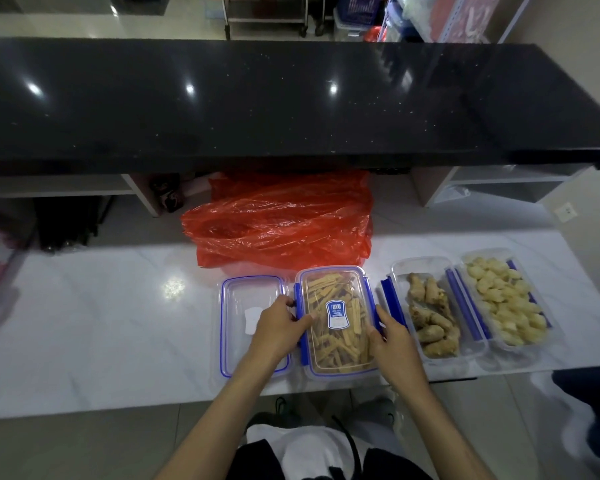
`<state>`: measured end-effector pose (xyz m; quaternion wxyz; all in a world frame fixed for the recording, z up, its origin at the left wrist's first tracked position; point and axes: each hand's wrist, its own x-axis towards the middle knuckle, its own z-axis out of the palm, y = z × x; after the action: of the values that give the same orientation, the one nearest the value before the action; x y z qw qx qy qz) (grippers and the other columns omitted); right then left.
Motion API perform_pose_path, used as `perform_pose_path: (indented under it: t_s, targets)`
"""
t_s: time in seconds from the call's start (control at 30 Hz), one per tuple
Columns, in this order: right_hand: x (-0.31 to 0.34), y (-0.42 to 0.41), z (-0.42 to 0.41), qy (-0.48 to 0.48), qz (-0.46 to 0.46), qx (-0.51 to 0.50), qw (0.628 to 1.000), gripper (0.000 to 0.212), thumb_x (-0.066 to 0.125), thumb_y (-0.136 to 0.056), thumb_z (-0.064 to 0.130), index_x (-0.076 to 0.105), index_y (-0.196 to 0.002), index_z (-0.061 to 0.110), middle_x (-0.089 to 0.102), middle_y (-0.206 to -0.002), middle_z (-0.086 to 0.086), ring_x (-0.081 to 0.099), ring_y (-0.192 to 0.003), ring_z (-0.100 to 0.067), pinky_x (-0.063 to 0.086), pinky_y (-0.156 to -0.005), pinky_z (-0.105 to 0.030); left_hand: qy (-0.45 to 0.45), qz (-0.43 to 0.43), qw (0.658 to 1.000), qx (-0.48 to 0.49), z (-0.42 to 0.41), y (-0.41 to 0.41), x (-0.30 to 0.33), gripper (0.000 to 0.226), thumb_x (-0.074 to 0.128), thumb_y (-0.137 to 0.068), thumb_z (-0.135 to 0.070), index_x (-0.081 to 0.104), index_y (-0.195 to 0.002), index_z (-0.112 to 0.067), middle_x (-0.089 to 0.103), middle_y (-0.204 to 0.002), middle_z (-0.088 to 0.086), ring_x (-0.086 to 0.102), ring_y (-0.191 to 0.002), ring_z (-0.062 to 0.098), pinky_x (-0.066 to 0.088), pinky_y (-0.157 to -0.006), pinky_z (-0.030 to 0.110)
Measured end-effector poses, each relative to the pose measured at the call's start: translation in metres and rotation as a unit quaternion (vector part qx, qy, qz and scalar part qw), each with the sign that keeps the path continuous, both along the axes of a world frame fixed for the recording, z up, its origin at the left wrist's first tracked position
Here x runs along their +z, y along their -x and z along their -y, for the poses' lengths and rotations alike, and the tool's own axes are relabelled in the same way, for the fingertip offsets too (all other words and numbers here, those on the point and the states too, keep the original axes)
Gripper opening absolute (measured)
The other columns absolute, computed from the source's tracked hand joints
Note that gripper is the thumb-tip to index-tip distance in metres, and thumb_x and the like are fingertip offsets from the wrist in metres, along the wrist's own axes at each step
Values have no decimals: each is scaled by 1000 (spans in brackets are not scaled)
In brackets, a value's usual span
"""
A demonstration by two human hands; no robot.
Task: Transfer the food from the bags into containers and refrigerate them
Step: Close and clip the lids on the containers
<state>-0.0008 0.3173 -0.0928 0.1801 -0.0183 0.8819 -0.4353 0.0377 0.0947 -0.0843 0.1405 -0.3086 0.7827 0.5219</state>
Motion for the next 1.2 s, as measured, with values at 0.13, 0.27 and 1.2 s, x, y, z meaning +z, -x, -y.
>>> perform_pose_path:
  t_s: [0.13,0.27,1.2]
  targets:
    - [24,3,-15,-3,-100,43,994,35,60,-100,13,63,-134,21,62,-125,13,60,-115,-3,53,-96,-24,257,-83,961,-64,-8,6,14,29,71,-95,-39,49,-110,-27,57,-102,-10,60,-89,13,45,-62,27]
    - [43,19,-41,-30,-181,52,982,24,63,-98,11,69,-118,23,66,-109,14,64,-97,3,55,-80,-15,279,-172,935,-137,-28,18,21,11,64,-98,-30,55,-104,-29,62,-101,-11,60,-87,12,52,-67,31]
    - [25,136,-160,-132,-150,235,951,15,62,-98,33,66,-112,36,66,-98,20,53,-70,11,37,-55,-4,347,-169,902,-193,-199,98,1,21,55,-102,-29,70,-114,-21,60,-112,-5,56,-101,15,53,-81,35]
